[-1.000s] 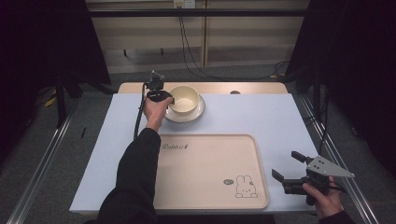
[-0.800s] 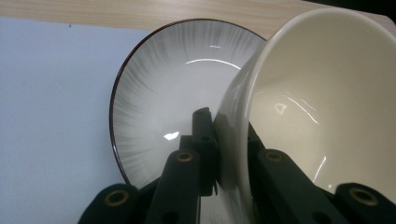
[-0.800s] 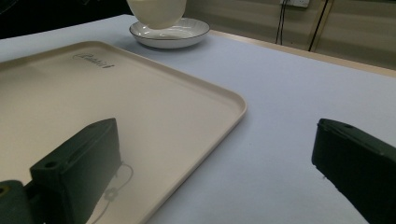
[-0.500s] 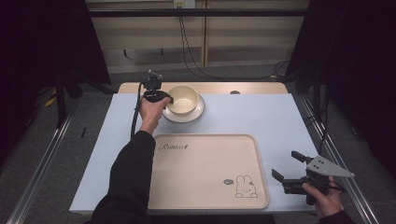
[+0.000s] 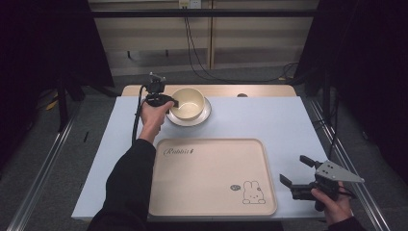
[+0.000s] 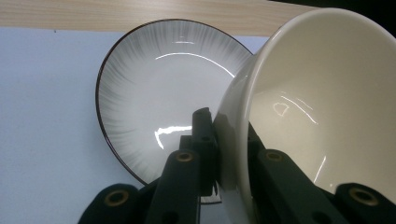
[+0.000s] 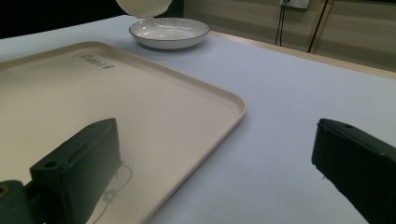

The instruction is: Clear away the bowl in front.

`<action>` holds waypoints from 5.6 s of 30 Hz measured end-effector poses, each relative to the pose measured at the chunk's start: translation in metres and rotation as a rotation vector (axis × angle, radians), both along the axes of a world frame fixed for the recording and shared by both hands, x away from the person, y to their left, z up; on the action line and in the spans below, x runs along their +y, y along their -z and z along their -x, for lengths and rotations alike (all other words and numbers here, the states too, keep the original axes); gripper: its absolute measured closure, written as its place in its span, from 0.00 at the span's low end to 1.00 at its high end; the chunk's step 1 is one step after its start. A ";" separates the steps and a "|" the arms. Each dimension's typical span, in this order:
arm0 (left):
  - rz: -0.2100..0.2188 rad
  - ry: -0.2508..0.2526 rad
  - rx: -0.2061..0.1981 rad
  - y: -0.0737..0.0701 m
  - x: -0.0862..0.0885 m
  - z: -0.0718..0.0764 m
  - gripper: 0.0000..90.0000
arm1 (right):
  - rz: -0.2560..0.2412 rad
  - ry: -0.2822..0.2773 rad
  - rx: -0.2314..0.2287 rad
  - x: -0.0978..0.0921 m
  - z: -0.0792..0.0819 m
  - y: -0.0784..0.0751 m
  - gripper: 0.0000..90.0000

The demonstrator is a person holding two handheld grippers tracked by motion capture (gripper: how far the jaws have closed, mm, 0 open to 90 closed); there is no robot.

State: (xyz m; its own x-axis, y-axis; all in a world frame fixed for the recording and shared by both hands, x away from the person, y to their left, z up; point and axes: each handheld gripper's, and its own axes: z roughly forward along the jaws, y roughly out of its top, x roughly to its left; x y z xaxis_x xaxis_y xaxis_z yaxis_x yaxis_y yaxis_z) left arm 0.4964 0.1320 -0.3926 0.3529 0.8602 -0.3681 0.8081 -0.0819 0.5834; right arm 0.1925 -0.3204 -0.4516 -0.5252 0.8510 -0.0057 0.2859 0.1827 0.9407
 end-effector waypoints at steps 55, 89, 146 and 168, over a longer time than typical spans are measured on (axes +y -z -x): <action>0.019 0.352 0.023 -0.018 -0.089 0.053 0.93 | 0.002 0.003 -0.018 0.002 -0.001 0.000 0.01; -0.017 0.506 0.066 -0.003 -0.174 0.083 0.93 | -0.009 0.009 -0.026 0.003 0.000 0.001 0.01; -0.074 0.456 0.123 0.060 -0.206 0.066 0.92 | -0.009 0.003 -0.030 0.002 -0.001 0.001 0.01; -0.073 0.469 -0.016 0.061 -0.203 0.071 0.49 | -0.012 0.002 -0.031 0.003 -0.001 0.001 0.01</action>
State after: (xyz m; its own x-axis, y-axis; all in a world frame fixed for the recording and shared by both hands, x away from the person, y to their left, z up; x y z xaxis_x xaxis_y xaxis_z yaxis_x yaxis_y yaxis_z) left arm 0.4251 -0.0713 -0.4540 0.7147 0.6299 -0.3040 0.6648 -0.4768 0.5750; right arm 0.1931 -0.3177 -0.4524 -0.5230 0.8523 -0.0119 0.2572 0.1711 0.9511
